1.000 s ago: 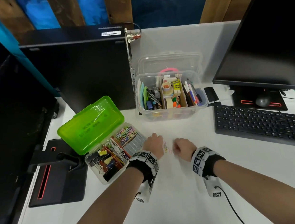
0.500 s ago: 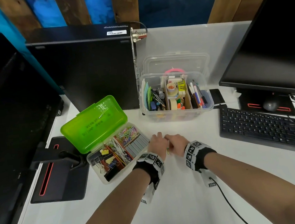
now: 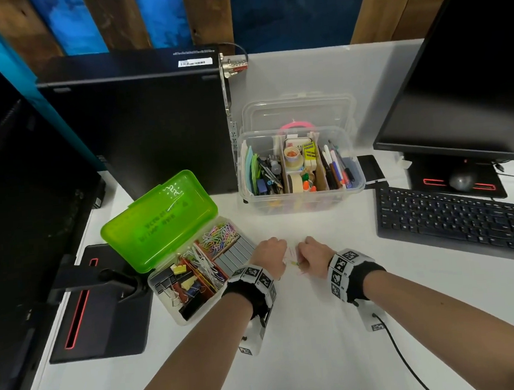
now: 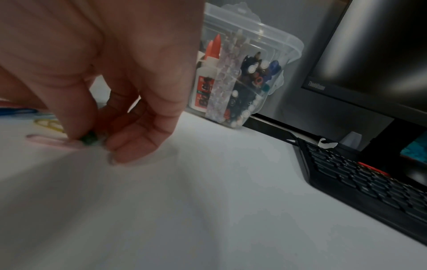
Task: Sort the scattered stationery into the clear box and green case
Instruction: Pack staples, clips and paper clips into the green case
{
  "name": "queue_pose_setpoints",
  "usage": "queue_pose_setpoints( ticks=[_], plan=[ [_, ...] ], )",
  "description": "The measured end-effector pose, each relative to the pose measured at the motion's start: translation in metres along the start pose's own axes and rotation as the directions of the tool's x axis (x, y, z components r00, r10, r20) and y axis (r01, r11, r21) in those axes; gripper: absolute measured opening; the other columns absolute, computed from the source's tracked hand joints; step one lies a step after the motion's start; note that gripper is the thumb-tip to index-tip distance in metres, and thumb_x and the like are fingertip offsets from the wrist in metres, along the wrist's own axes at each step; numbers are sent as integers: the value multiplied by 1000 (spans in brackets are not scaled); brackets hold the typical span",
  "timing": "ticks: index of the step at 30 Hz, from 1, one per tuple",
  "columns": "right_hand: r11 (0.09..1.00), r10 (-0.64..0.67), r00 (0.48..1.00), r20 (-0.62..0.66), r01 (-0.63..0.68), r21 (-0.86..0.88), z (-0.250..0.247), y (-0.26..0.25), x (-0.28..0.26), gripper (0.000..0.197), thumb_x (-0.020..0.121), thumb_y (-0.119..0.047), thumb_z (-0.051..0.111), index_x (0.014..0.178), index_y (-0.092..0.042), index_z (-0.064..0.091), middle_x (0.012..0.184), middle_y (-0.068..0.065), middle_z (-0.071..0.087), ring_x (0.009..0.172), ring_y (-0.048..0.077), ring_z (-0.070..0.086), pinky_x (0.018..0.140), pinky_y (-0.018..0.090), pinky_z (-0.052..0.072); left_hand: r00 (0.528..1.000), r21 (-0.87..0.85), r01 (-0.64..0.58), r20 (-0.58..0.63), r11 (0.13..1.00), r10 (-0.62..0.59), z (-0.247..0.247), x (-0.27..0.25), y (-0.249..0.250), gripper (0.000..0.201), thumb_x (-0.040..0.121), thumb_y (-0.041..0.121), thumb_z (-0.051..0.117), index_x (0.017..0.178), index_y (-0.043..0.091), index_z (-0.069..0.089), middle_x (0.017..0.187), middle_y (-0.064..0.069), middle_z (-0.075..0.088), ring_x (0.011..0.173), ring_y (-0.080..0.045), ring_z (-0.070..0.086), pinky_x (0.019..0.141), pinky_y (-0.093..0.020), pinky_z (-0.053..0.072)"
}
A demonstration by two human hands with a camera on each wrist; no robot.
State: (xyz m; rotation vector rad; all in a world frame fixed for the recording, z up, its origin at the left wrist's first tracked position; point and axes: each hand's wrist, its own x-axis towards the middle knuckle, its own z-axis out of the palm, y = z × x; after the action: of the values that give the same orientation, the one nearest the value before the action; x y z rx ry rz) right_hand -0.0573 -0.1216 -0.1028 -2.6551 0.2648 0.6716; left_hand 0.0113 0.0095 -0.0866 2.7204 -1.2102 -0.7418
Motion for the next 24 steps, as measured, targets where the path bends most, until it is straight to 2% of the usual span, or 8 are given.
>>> queue_pose_setpoints(
  ticks=[2, 4, 7, 9, 11, 14, 19, 24],
  plan=[
    [997, 11, 999, -33, -9, 79, -2, 5, -3, 17, 88, -13, 53, 77, -19, 42, 94, 2, 42, 89, 28, 55, 77, 25, 40, 998, -50, 45, -33, 998, -47, -5, -2, -3, 20, 87, 6, 48, 107, 5, 51, 113, -14, 54, 107, -32, 52, 84, -35, 43],
    [982, 52, 995, -87, -35, 186, -6, 11, -6, 28, 85, -11, 56, 66, -24, 41, 84, 0, 54, 79, 21, 56, 68, 21, 39, 993, -98, 77, -77, 992, -85, -8, -5, -9, 18, 86, 5, 49, 104, 5, 53, 110, -14, 56, 104, -31, 54, 83, -35, 45],
    [915, 147, 984, -105, -95, 392, -14, 16, -11, 27, 84, -4, 59, 65, -21, 49, 65, -1, 60, 55, 6, 59, 54, 13, 45, 986, -171, 131, -77, 977, -146, -10, -10, -10, 14, 85, 8, 56, 99, 6, 56, 106, -13, 61, 101, -29, 56, 82, -37, 50],
    [846, 201, 975, -94, -124, 519, -16, 17, -11, 24, 83, 0, 61, 68, -16, 53, 62, -2, 60, 44, 0, 59, 47, 12, 47, 984, -224, 153, -55, 962, -170, -8, -12, -5, 16, 84, 9, 58, 99, 8, 55, 104, -12, 63, 99, -29, 58, 82, -39, 52],
    [793, 236, 967, -90, -138, 594, -15, 17, -10, 21, 82, 2, 62, 71, -14, 55, 64, 1, 60, 41, -1, 58, 45, 13, 47, 987, -283, 140, -41, 949, -158, -5, -14, 2, 22, 81, 6, 57, 101, 10, 49, 99, -12, 64, 94, -30, 61, 80, -42, 53],
    [777, 251, 961, -116, -128, 617, -15, 14, -6, 16, 81, 1, 64, 80, -13, 57, 65, 2, 61, 46, 6, 59, 47, 16, 47, 989, -286, 130, -31, 949, -145, 1, -15, 12, 31, 81, 4, 55, 109, 13, 43, 96, -13, 64, 91, -32, 62, 78, -41, 52],
    [830, 192, 977, -93, -111, 547, -18, 3, 8, 27, 80, -5, 66, 103, -15, 57, 67, -1, 58, 57, 10, 53, 57, 20, 43, 967, -212, 248, -1, 945, -254, 5, -12, 17, 27, 88, 8, 55, 115, 9, 53, 115, -12, 60, 109, -30, 56, 87, -34, 49],
    [929, 184, 977, -106, -137, 345, -15, -11, 20, 22, 81, -11, 65, 101, -15, 59, 86, 0, 62, 81, 18, 59, 76, 26, 49, 959, -86, 280, -32, 956, -283, 3, -10, 23, 24, 91, 5, 52, 114, 9, 57, 116, -11, 62, 110, -28, 59, 87, -32, 48]
  ],
)
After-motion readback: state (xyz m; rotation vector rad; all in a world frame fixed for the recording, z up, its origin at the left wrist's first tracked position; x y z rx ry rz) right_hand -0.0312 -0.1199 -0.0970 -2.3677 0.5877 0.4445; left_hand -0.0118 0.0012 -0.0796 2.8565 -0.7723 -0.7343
